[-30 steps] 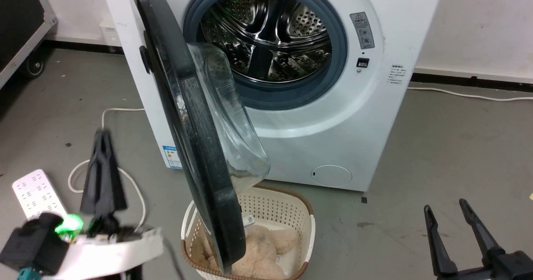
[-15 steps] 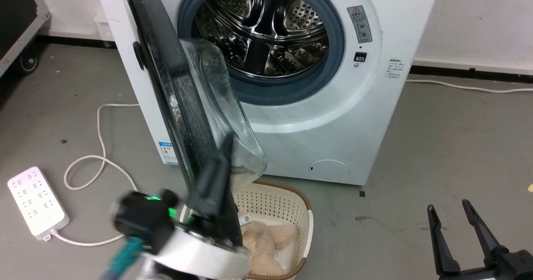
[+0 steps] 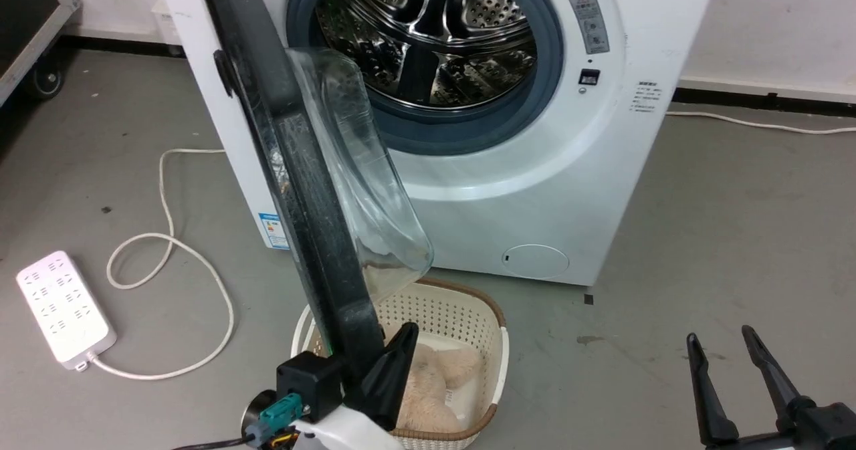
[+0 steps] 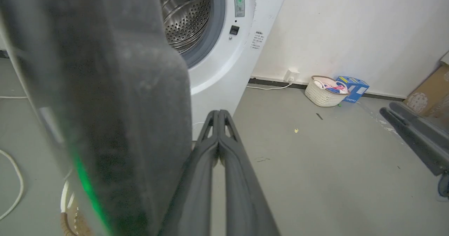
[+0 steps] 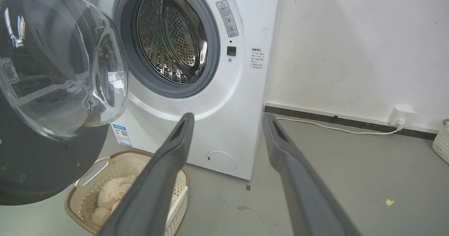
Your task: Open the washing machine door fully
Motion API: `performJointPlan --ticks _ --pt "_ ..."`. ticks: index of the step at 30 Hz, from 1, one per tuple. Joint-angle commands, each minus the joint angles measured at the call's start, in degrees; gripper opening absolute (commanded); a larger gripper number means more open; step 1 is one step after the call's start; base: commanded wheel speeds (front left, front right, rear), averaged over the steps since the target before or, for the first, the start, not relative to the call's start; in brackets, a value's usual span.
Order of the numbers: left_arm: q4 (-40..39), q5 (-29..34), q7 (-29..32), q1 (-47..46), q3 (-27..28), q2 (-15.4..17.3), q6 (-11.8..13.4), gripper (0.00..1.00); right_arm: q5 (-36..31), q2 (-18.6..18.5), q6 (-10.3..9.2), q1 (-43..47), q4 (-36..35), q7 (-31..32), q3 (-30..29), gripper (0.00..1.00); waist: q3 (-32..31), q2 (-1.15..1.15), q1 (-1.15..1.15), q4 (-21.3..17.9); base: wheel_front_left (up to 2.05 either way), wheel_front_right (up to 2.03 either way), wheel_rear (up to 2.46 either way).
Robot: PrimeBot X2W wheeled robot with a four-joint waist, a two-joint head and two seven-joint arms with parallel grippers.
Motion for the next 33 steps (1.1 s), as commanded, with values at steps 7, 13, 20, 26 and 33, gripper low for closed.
performJointPlan --ticks 7,13,20,26,33 --pt "4.88 -0.51 -2.64 1.44 2.31 1.98 0.72 0.0 0.9 0.24 -0.04 0.2 1.46 -0.25 0.43 1.0 -2.19 0.0 -0.01 3.88 0.0 0.0 0.0" --pt "5.73 -0.98 -2.62 2.05 3.5 3.71 0.81 0.0 1.07 0.24 -0.04 0.73 1.62 -0.25 0.6 1.0 -2.61 0.0 -0.01 9.69 0.0 0.0 0.0" --pt "4.93 -1.39 -2.79 1.34 7.14 6.83 1.93 0.0 0.78 0.24 -0.04 0.66 1.98 -0.25 1.05 1.0 -1.51 0.0 -0.01 15.97 0.0 0.0 0.0" --pt "7.27 -3.27 -1.29 -2.62 14.37 12.82 2.97 0.0 -1.35 0.24 -0.04 -1.85 1.65 -0.25 2.68 1.0 3.29 0.0 -0.01 18.25 0.0 0.0 0.0" --pt "14.53 -6.98 -2.96 -8.71 21.3 18.48 1.28 0.0 -4.53 0.24 -0.04 -4.64 1.12 -0.1 3.63 1.0 10.03 0.0 -0.01 16.92 0.0 0.0 0.0"
